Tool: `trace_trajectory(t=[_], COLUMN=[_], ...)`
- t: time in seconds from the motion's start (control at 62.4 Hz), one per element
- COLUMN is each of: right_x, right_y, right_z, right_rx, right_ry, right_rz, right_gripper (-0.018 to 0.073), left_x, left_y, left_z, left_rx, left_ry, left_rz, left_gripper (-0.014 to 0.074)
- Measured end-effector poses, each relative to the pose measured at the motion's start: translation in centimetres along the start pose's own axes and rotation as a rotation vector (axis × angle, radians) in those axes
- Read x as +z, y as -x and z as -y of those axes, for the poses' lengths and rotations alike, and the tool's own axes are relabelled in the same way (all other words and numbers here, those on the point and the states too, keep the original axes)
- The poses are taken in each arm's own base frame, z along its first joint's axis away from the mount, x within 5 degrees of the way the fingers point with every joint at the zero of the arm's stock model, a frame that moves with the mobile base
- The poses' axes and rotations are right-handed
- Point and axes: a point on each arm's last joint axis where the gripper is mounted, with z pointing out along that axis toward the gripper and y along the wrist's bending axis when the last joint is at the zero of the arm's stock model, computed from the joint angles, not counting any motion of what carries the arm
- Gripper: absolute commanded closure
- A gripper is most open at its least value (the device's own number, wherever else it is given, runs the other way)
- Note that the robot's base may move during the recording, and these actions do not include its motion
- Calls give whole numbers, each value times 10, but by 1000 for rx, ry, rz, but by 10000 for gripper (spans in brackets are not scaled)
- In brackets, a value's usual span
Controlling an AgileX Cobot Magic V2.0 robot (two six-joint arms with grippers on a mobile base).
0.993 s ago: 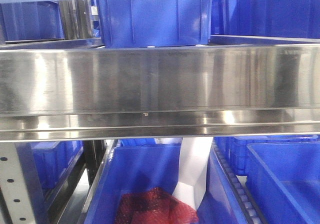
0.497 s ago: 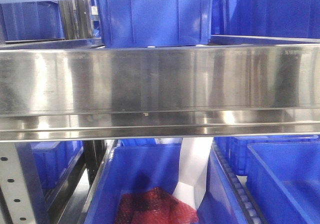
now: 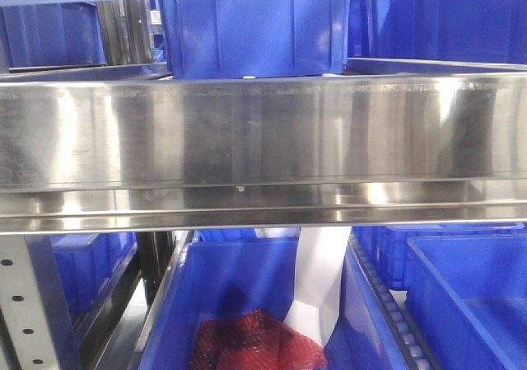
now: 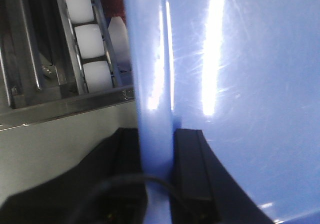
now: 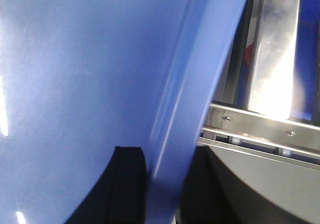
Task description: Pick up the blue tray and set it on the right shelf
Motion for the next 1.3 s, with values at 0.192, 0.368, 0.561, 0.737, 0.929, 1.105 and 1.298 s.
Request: trace_trajectory(t=[0.192, 0.368, 0.561, 0.737, 0.929, 1.105, 1.298], right_x=[0, -4, -14, -6, 36, 97, 151], right_y=[1, 8, 37, 74, 109, 123, 126], right_z=[0, -1, 3, 18, 35, 43, 47], right_rx=[-3, -31, -24, -14, 7, 1, 0], right_ry=[3, 0, -60, -158, -213, -228, -232], right_rz=[11, 52, 113, 125, 47, -57, -142], right_gripper=[503, 503, 503, 503, 503, 503, 503], left_x=[0, -8, -15, 8, 49, 84, 109], left_y=[0, 15, 51, 90, 113, 123, 129], left_z=[0, 5, 16, 24, 23, 14, 6], left_rx=[4, 40, 94, 108, 103, 90, 83], left_ry=[1, 0, 9, 40, 88, 158, 237], left_rz=[3, 53, 123, 142, 131, 81, 57], left_gripper=[645, 645, 645, 645, 645, 645, 645])
